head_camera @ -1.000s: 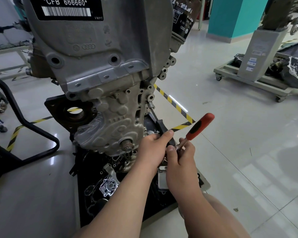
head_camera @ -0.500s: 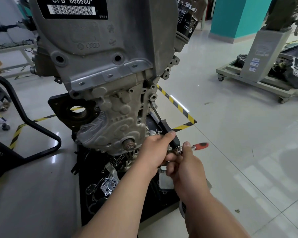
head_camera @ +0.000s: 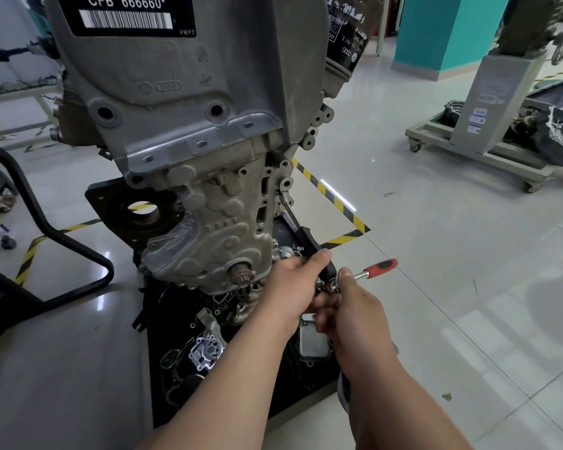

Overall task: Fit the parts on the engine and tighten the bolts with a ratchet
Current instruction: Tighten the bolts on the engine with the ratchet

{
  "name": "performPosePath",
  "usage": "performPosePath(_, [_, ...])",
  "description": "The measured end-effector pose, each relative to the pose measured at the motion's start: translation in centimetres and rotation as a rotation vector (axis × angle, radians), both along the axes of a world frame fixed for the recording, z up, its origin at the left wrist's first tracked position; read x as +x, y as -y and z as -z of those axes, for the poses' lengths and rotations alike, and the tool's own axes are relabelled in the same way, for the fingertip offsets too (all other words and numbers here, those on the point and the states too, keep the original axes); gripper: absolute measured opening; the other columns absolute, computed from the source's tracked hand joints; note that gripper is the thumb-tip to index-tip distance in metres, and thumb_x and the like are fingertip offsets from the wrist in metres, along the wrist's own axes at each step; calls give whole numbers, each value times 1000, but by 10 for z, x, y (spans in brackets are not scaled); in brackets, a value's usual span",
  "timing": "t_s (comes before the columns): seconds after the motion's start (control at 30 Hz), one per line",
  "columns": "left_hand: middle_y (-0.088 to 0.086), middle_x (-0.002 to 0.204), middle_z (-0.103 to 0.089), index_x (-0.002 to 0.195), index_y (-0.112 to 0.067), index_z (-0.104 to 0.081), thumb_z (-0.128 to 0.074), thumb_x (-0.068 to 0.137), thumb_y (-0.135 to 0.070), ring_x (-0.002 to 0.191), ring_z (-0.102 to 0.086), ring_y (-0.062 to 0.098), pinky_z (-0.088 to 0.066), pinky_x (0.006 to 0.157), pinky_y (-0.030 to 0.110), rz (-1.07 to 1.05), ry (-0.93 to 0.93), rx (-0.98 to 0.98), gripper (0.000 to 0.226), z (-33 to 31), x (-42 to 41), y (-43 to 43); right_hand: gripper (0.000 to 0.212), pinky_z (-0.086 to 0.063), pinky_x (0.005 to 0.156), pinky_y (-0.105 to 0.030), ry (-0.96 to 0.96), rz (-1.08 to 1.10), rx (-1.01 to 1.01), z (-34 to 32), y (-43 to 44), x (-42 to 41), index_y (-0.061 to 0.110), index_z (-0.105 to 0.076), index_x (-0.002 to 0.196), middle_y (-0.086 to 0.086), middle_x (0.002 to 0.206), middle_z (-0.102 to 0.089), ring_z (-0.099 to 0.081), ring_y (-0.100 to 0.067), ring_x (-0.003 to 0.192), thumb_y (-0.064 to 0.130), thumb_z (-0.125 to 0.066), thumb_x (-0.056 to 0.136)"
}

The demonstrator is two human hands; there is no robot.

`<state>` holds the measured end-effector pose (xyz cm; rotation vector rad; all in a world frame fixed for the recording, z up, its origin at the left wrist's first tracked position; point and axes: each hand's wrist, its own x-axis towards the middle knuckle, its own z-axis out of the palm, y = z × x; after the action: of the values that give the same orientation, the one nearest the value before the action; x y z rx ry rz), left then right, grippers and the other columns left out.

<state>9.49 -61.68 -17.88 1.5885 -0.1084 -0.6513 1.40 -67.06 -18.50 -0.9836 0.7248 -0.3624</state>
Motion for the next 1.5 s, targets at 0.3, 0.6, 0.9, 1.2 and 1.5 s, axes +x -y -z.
performPosePath(0.3, [-15,41,-51,68,-20,-62,-66,88,-43,36,-47,2,-31,36,11,16,23,10,30,-6,-2,1,27,-52,61,-26,0,83,-491,-2,-5,-7,55,-62,91,-1,76,-71,-65,-15,66,29,-58,96])
performPosePath(0.6, [-13,50,-58,55,-31,-71,-64,88,-44,38,-47,1,-33,37,14,5,36,-14,36,-6,-3,-1,49,-44,67,-10,16,-1,-757,-4,-8,-9,71,-53,94,25,85,-68,-64,3,83,22,-56,96])
performPosePath(0.9, [-4,46,-54,66,-13,-61,-69,86,-39,29,-42,9,-31,35,11,-28,4,-23,34,-8,-2,0,32,-42,55,-24,-113,-28,-423,2,-9,-3,27,-64,82,5,61,-64,-58,-11,57,41,-42,100])
performPosePath(1.2, [0,39,-43,76,-11,-58,-64,87,-49,28,-35,18,-33,39,20,18,-14,15,40,-7,0,-3,51,-35,36,-22,-32,-53,195,-8,-4,3,3,-57,77,-8,48,-53,-38,-18,33,40,-35,104])
performPosePath(1.5, [1,49,-53,63,-19,-56,-65,82,-50,32,-44,17,-35,38,18,23,-8,11,38,-2,1,-1,51,-31,35,-20,9,-173,445,-8,0,1,13,-54,78,0,47,-42,-30,-12,33,54,-33,100])
